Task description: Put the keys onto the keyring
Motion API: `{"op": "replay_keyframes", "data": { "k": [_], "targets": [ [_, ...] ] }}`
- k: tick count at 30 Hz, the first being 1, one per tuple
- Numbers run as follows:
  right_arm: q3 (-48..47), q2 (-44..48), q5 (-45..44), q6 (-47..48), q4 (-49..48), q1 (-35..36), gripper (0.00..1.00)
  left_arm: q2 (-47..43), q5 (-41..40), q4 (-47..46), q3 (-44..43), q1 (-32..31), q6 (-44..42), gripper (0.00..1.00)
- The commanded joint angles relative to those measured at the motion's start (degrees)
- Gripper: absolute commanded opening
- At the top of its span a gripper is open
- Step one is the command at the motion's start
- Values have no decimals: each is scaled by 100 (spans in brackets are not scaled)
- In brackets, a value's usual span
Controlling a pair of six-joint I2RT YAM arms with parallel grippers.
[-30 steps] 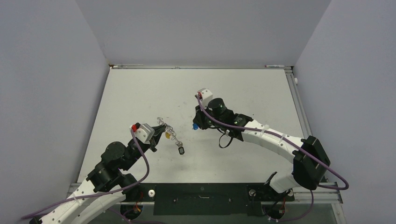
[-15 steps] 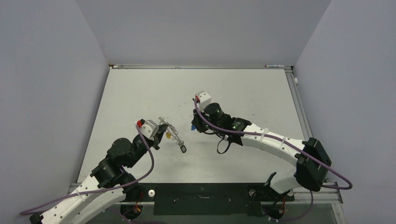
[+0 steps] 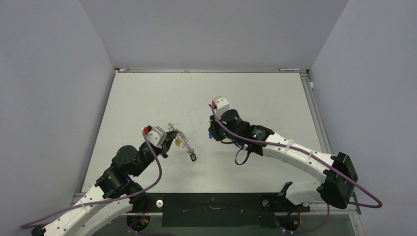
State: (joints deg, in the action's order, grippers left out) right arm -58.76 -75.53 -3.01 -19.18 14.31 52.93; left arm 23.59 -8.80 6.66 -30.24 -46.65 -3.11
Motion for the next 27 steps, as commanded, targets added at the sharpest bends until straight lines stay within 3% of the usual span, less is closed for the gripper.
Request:
{"op": "replay_keyframes", "data": {
  "k": [1,16,27],
  "targets": [
    [-298,302,251,-67,289,7,5,-83,275,-560,-176,103,122,0],
    [-1147,668,1879,55,954,57,5,64,1070,-570,-165,113,197,0],
    [-1538,770,2230,302,1108,151,5,250,1807,-578,-222,139,472,0]
  ]
}}
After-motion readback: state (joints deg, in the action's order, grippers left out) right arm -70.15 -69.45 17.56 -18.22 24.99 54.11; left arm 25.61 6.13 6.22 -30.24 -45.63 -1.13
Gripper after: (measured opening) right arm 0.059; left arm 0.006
